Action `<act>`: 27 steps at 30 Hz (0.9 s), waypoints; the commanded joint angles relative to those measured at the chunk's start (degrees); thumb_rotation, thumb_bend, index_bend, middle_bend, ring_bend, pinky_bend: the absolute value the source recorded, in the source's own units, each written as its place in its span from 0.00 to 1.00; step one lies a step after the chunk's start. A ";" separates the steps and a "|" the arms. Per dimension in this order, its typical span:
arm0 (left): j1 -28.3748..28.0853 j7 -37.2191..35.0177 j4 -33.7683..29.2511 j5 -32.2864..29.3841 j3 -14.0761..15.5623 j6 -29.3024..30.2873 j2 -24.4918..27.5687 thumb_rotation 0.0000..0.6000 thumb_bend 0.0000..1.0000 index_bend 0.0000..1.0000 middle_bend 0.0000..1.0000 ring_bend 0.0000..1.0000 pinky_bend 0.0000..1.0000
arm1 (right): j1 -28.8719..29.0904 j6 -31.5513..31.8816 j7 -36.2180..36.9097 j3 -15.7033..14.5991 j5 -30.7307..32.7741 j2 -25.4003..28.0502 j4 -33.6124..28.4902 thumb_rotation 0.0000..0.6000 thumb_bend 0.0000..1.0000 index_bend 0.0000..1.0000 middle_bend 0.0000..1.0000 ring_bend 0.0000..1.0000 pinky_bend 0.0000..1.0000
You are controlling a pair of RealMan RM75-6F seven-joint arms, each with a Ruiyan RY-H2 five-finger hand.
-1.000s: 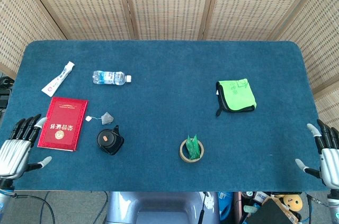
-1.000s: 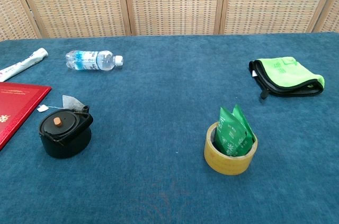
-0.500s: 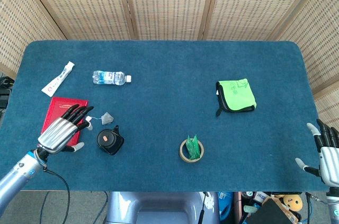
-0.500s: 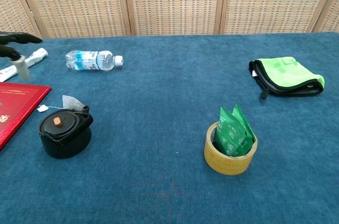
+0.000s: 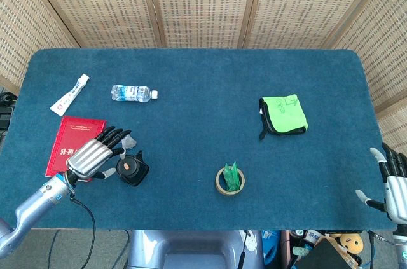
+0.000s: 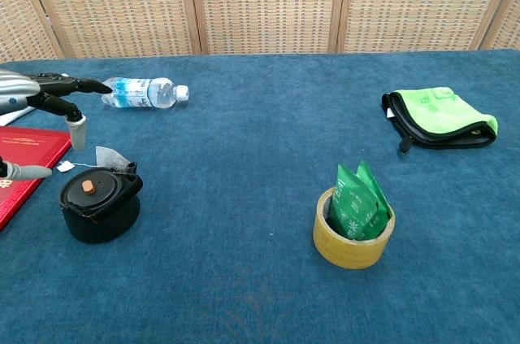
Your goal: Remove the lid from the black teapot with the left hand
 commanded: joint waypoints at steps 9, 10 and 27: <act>-0.33 1.23 5.11 -1.70 1.76 -0.72 -4.58 1.00 0.31 0.46 0.00 0.00 0.00 | 0.12 -0.37 -0.02 -0.08 0.04 -0.16 0.19 1.00 0.00 0.00 0.00 0.00 0.00; -0.46 1.36 5.38 -1.82 1.81 -0.81 -4.86 1.00 0.31 0.46 0.00 0.00 0.00 | 0.13 -0.41 -0.07 -0.09 0.06 -0.19 0.19 1.00 0.00 0.00 0.00 0.00 0.00; -2.97 4.82 4.04 -5.45 1.87 -3.97 -5.94 1.00 0.35 0.47 0.00 0.00 0.00 | 0.31 -1.09 0.07 -0.04 0.55 -0.35 0.49 1.00 0.00 0.00 0.00 0.00 0.00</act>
